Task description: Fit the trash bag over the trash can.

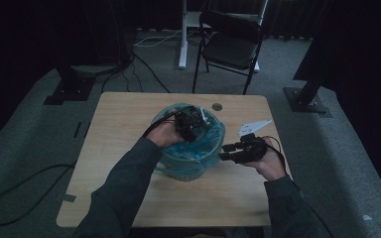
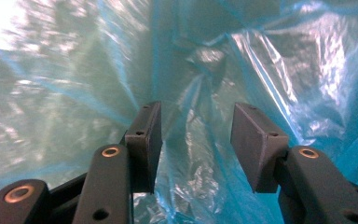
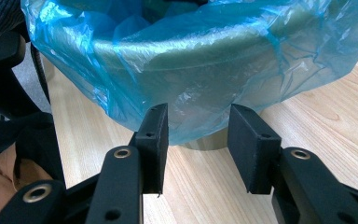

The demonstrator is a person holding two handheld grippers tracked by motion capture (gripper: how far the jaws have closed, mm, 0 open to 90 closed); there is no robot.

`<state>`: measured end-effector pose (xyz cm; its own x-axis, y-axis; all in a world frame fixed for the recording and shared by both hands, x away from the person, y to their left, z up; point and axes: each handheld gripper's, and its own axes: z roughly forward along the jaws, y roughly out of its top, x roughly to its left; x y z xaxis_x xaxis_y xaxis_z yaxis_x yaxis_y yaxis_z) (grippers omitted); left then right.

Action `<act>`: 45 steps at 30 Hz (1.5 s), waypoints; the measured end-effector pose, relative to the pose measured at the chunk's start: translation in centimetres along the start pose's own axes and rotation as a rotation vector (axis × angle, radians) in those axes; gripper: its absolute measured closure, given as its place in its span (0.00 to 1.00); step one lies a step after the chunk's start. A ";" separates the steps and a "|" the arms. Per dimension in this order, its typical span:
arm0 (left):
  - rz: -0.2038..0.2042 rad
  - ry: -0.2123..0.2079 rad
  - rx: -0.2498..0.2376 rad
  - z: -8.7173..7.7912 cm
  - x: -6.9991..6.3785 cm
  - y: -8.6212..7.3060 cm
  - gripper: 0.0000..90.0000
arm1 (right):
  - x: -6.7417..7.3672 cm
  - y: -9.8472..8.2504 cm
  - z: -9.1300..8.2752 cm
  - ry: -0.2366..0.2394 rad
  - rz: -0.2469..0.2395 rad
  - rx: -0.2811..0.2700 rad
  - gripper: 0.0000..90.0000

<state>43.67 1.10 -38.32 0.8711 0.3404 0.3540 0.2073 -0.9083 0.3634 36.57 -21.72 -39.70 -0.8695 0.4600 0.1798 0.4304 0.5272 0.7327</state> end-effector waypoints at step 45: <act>-0.582 0.014 -0.627 -7.5 4.4 -14.7 0.59 | -0.6 -0.3 -0.7 -0.022 0.012 -0.019 0.63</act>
<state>41.16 17.78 -35.61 0.6960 0.7175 -0.0278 0.3318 -0.2870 0.8986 36.76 -22.65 -39.59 -0.8587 0.4817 0.1747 0.4360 0.5076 0.7431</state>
